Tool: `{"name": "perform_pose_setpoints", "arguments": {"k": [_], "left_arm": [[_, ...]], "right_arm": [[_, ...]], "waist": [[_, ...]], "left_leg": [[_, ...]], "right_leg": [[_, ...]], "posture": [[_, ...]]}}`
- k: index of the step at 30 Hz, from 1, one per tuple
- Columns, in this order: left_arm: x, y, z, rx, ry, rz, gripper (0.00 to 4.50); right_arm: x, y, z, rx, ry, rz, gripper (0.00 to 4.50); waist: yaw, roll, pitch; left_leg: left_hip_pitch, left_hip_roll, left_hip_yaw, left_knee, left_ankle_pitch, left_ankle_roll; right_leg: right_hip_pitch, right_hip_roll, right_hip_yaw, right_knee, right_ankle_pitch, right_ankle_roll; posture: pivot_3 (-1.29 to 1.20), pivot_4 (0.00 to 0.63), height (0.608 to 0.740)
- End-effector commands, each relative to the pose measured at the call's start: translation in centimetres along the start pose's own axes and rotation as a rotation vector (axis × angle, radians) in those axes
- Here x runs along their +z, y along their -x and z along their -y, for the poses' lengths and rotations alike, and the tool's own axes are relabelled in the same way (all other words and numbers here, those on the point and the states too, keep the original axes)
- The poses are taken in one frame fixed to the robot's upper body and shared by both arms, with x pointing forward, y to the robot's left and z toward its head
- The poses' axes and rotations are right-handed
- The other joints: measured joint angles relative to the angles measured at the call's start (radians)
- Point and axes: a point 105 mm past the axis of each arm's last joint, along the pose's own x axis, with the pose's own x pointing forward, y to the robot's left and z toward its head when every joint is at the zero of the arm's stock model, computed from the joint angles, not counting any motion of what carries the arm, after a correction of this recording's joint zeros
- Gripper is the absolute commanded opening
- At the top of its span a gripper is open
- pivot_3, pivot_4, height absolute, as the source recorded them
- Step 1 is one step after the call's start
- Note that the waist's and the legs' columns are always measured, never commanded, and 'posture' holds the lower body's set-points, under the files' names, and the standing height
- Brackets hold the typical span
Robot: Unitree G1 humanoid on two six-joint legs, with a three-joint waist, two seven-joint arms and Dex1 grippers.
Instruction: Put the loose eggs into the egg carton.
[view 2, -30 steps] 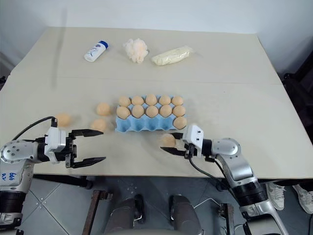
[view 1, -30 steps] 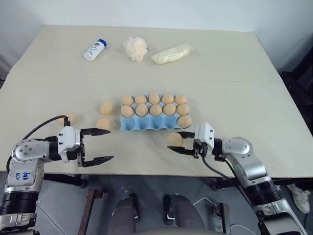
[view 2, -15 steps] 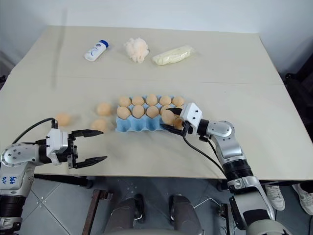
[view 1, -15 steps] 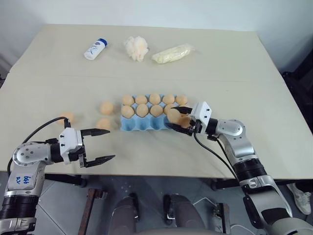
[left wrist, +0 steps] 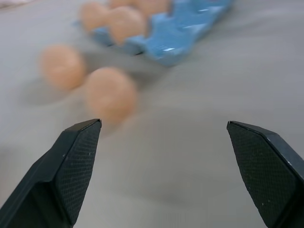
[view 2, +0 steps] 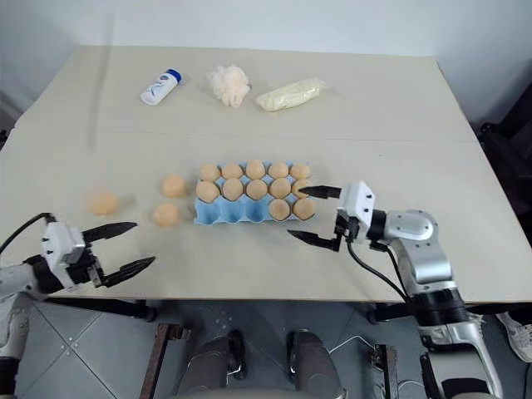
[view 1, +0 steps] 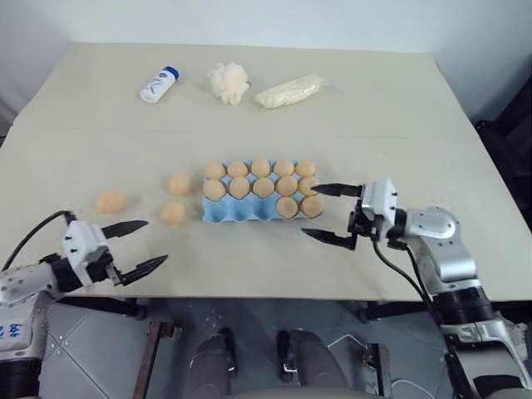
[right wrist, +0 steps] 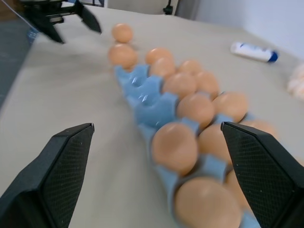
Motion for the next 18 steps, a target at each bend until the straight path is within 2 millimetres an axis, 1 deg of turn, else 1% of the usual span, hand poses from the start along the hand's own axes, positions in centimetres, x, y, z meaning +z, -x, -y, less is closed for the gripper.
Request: {"name": "perform_pose_setpoints", "arguments": {"k": [1,4,7,11,12,15,18], "left_arm": [[0.7,2.2,-0.5,0.162,0.008,0.041,4.5],[0.4,2.4,-0.1,0.238,0.027,0.059,4.5],[0.6,1.4,0.1,0.26,0.04,0.084,4.5],[1.1,-1.5,-0.4,0.299,0.072,0.159,4.5],[1.2,-2.6,-0.4,0.298,0.081,0.174,4.5],[1.3,-5.0,-0.3,0.276,0.102,0.209,4.5],[0.9,-6.7,0.0,0.241,0.119,0.222,4.5]], "right_arm": [[1.2,1.1,0.3,-0.017,0.019,0.041,4.47],[1.1,1.1,0.4,-0.038,0.02,0.05,4.47],[0.9,0.9,0.3,-0.036,0.021,0.054,4.47],[0.4,0.4,0.3,-0.058,0.031,0.054,4.47],[0.4,0.4,0.2,-0.058,0.033,0.053,4.47],[0.5,0.1,0.0,-0.055,0.035,0.054,4.47],[0.7,-0.1,-0.2,-0.05,0.038,0.054,4.47]], "waist": [[-0.008,0.0,0.0],[-0.008,0.0,0.0],[-0.004,0.0,0.0],[0.008,0.0,0.0],[0.012,0.0,0.0],[0.02,0.0,0.0],[0.02,0.0,0.0]], "left_leg": [[0.0,0.0,0.0,0.0,0.0,0.0],[0.0,0.0,-0.001,0.0,0.0,0.0],[0.001,0.0,-0.001,0.001,0.0,0.0],[0.0,-0.001,-0.001,0.001,0.0,0.0],[0.0,-0.001,-0.001,0.002,0.0,0.0],[0.0,-0.001,0.0,0.002,0.0,0.0],[0.0,-0.001,0.0,0.002,0.0,0.001]], "right_leg": [[0.0,0.0,0.0,0.0,0.0,0.0],[0.0,0.0,0.0,0.0,0.0,0.0],[0.001,0.0,0.0,-0.001,0.0,-0.001],[0.002,0.0,0.0,-0.002,-0.001,-0.003],[0.002,0.0,0.0,-0.002,0.0,-0.001],[0.002,0.0,0.0,-0.002,0.002,0.001],[0.002,0.001,0.0,-0.002,0.002,0.001]], "posture": [[0.0,0.15,0.74],[0.0,0.15,0.74],[0.0,0.15,0.74],[0.0,0.15,0.74],[0.0,0.15,0.74],[0.0,0.15,0.74],[0.0,0.15,0.74]]}}
